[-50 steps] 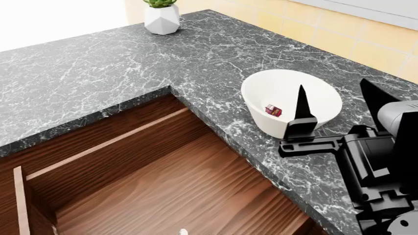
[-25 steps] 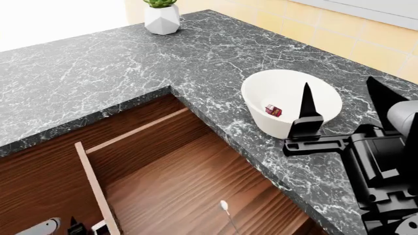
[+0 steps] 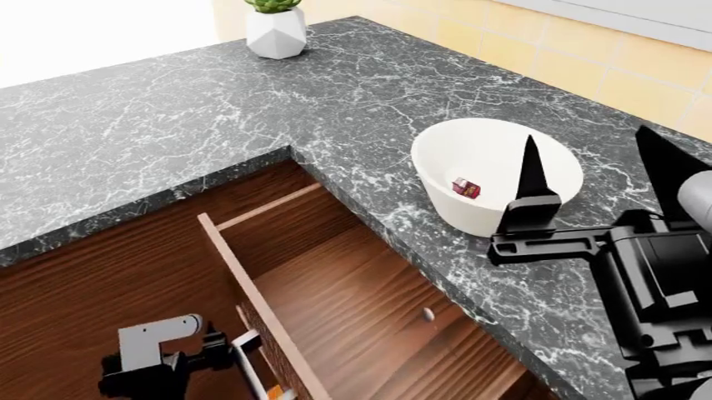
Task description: Place the bar in the bowl and close the drawer.
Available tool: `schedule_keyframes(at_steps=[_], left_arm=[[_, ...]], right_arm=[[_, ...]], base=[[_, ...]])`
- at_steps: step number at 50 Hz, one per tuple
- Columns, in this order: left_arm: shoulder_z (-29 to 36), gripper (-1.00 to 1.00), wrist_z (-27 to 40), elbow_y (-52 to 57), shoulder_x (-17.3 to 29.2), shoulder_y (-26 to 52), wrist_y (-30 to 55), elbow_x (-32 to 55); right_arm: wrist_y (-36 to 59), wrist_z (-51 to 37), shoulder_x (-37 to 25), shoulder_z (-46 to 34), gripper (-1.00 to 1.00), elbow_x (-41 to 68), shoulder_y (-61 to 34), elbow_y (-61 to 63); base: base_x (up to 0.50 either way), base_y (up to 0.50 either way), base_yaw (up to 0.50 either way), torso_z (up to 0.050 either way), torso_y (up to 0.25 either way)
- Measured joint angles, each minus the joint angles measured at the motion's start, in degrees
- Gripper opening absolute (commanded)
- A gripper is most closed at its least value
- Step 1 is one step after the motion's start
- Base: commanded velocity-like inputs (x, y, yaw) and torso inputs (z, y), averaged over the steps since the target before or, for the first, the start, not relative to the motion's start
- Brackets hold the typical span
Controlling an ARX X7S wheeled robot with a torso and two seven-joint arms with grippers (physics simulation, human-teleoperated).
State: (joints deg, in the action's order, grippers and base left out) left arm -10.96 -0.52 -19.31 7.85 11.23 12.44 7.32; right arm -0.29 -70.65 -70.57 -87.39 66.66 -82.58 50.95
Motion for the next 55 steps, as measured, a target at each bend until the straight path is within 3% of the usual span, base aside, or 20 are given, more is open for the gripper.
schedule_keyframes(at_steps=[23,36,45,55], left_arm=[[9.47,1.0,-0.57,-13.96,-3.51,11.11,-4.94,-3.29],[16.27,1.0,0.95,-26.79,-5.16,18.96,-10.29,-1.04],[28.72,1.0,3.49,-37.08,-5.48,25.26,-15.51,8.41],[51.38,1.0,6.55,-45.01,-5.85,31.28,-21.68,29.33]], right_arm=[[0.0,0.08,-1.22,0.55,1.0,-0.09,0.1,0.81],[0.03,0.34,-1.44,0.78,1.0,-0.05,0.21,0.81],[0.0,0.59,-1.58,0.93,1.0,0.0,0.33,0.61],[-0.31,0.93,-1.92,1.14,1.0,0.04,0.52,0.36]], base=[[0.0,0.0,0.0,0.0,0.0],[0.0,0.0,0.0,0.0,0.0],[0.0,0.0,0.0,0.0,0.0],[0.0,0.0,0.0,0.0,0.0]])
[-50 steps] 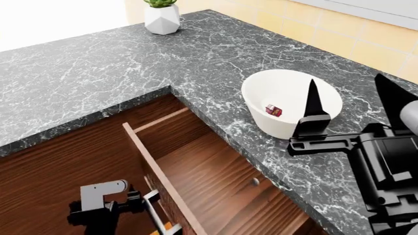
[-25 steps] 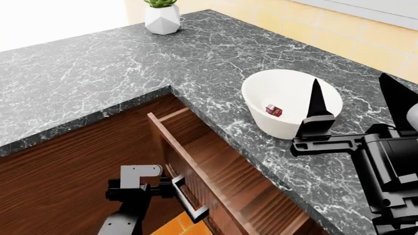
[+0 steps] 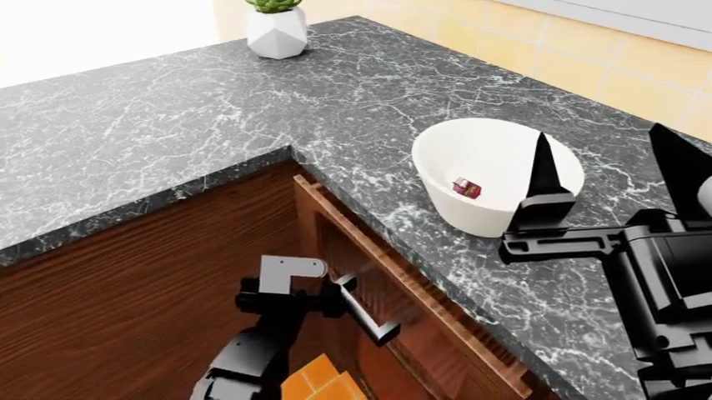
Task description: Place the bar in the bowl and close the drawer.
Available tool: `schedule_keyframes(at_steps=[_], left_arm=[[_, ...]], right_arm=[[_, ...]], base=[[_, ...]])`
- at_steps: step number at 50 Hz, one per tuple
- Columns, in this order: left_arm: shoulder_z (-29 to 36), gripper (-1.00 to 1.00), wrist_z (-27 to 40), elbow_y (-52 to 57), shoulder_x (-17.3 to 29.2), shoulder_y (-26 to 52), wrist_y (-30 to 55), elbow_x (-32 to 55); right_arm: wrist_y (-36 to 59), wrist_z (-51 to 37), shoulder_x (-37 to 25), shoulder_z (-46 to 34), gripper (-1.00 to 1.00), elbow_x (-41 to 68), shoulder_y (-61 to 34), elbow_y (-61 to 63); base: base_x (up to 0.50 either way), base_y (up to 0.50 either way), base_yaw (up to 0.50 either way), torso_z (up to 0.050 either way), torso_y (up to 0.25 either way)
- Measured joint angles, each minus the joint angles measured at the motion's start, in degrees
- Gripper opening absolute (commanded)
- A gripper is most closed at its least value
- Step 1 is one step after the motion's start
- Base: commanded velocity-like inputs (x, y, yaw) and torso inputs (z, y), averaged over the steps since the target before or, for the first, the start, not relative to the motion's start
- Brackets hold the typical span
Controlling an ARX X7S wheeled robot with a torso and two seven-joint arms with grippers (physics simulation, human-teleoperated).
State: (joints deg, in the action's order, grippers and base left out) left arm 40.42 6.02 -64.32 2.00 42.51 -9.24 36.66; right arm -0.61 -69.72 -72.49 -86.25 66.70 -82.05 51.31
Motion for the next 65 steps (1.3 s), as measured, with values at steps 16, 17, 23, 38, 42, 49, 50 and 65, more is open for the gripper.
schedule_keyframes(at_steps=[16,17,23,38,42,49,50,65], left_arm=[[30.36,1.0,1.24,-3.75,-1.26,5.17,-7.1,27.92],[31.43,1.0,1.22,-3.8,-1.26,5.39,-7.47,28.95],[36.54,1.0,7.0,6.21,4.32,6.61,-9.02,32.46],[42.64,1.0,36.82,55.94,34.18,12.64,-8.13,26.24],[43.07,1.0,43.49,68.24,42.3,14.55,-6.8,23.6],[43.08,1.0,51.72,84.13,53.33,17.1,-4.95,20.26],[43.03,1.0,52.6,85.88,54.57,17.42,-4.73,19.93],[42.52,1.0,60.84,100.25,66.76,18.47,-4.98,16.67]], right_arm=[[-0.44,0.47,-0.22,0.25,1.0,-0.05,0.42,-0.51],[-0.43,0.47,-0.24,0.28,1.0,-0.03,0.42,-0.51],[-0.29,0.35,-0.33,0.47,1.0,0.11,0.32,-0.36],[4.02,-0.35,3.79,1.82,1.0,3.73,-3.53,0.22],[6.58,-0.23,7.26,2.2,1.0,6.7,-6.07,-0.29],[11.36,0.59,15.54,2.24,1.0,12.94,-10.71,-2.74],[12.04,0.76,16.94,2.1,1.0,13.77,-11.23,-3.29],[13.03,11.01,35.27,0.89,1.0,19.97,-9.71,-16.11]], base=[[0.0,0.0,0.0,0.0,0.0],[0.0,0.0,0.0,0.0,0.0],[0.0,0.0,0.0,0.0,0.0],[0.0,0.0,0.0,0.0,0.0],[0.0,0.0,0.0,0.0,0.0],[0.0,0.0,0.0,0.0,0.0],[0.0,0.0,0.0,0.0,0.0],[0.0,0.0,0.0,0.0,0.0]])
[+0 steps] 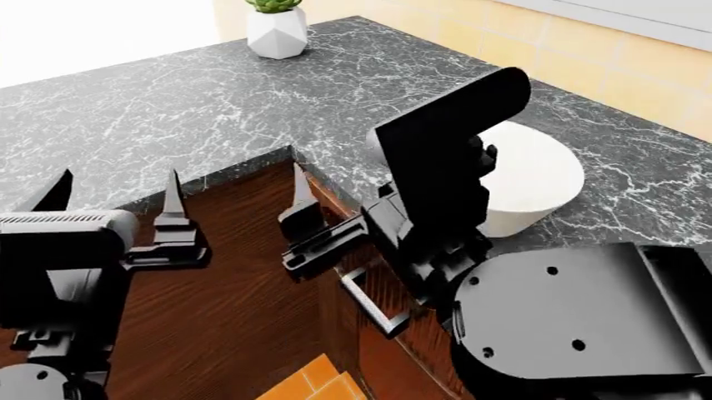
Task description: Place the bar in the bowl and close the drawer.
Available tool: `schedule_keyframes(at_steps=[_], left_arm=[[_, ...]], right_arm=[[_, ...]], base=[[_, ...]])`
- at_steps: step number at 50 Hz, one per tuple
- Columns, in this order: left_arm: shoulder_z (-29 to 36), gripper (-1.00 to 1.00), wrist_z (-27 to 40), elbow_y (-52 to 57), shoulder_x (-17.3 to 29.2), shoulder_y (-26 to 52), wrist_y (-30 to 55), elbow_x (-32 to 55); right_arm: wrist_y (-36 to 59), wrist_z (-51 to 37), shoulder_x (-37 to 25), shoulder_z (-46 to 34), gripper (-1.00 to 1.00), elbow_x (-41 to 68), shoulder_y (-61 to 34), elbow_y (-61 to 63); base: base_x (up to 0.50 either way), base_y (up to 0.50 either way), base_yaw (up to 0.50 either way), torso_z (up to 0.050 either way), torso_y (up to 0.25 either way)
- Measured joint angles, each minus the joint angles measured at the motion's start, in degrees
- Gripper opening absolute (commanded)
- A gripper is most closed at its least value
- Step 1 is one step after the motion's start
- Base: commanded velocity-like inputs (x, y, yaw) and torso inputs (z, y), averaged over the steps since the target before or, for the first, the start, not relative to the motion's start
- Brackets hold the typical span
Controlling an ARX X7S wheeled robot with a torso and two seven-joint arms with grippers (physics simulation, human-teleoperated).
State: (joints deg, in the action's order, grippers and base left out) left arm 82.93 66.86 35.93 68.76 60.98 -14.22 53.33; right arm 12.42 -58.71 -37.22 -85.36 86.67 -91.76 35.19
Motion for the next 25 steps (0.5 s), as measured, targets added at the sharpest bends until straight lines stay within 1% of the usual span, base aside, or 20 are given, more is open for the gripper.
schedule_keyframes(at_steps=[12,25], left_arm=[[-0.07,1.0,3.13,3.14,5.41,-1.34,-2.57,-1.35],[0.35,1.0,4.27,2.92,7.81,-3.44,-5.97,-2.36]], right_arm=[[-4.53,14.7,10.6,-0.9,1.0,0.5,7.71,-13.12],[-7.44,28.67,19.97,-3.29,1.0,0.85,16.47,-28.4]], base=[[0.0,0.0,0.0,0.0,0.0],[0.0,0.0,0.0,0.0,0.0]])
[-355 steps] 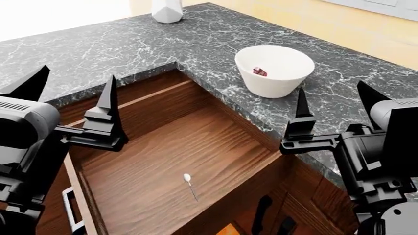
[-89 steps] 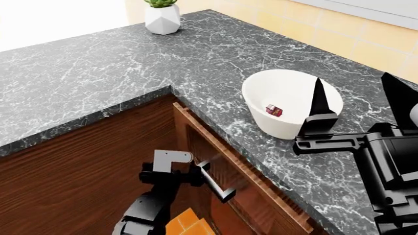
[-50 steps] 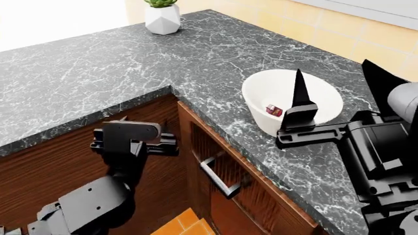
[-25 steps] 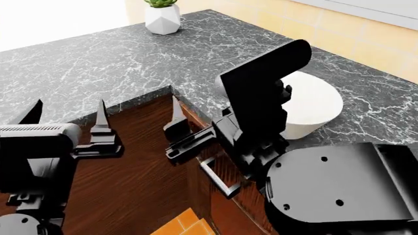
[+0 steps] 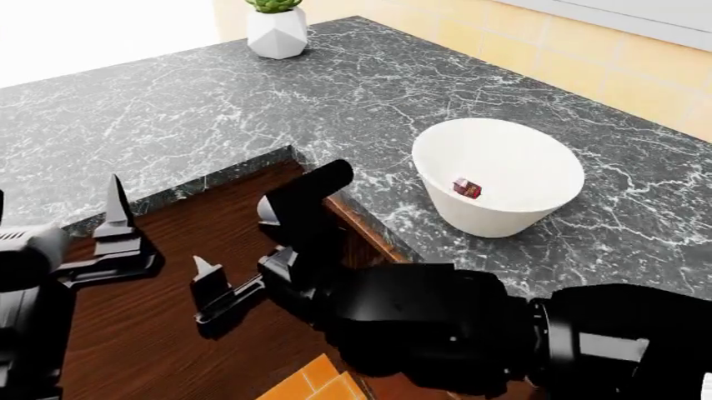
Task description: Place the bar in the bowl and close the drawer.
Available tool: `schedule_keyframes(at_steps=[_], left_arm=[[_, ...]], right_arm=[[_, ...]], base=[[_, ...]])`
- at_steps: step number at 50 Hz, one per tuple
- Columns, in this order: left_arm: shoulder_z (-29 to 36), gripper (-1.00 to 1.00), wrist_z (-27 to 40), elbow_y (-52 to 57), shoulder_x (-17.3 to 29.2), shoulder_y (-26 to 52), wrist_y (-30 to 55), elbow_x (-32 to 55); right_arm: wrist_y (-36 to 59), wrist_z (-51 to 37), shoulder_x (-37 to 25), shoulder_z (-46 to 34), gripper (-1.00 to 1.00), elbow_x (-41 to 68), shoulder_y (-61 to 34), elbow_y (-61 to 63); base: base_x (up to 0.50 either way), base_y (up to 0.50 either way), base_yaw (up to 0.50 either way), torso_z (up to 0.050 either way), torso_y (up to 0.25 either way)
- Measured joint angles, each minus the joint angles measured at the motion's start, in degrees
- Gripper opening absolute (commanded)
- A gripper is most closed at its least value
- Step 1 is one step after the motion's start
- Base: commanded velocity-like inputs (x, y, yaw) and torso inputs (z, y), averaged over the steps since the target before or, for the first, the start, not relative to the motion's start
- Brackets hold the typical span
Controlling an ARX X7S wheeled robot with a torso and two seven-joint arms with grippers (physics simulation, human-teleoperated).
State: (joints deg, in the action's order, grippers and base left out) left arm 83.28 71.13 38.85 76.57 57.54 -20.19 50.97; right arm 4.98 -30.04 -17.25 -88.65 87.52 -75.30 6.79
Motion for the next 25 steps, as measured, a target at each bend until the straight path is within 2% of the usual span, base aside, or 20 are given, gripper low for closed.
schedule_keyframes(at_steps=[25], left_arm=[[0.78,1.0,-0.15,-2.52,-0.32,-2.85,-3.44,-0.63]], right_arm=[[-4.26,17.71,10.81,-3.02,1.0,-0.33,14.06,-29.43]], base=[[0.0,0.0,0.0,0.0,0.0]])
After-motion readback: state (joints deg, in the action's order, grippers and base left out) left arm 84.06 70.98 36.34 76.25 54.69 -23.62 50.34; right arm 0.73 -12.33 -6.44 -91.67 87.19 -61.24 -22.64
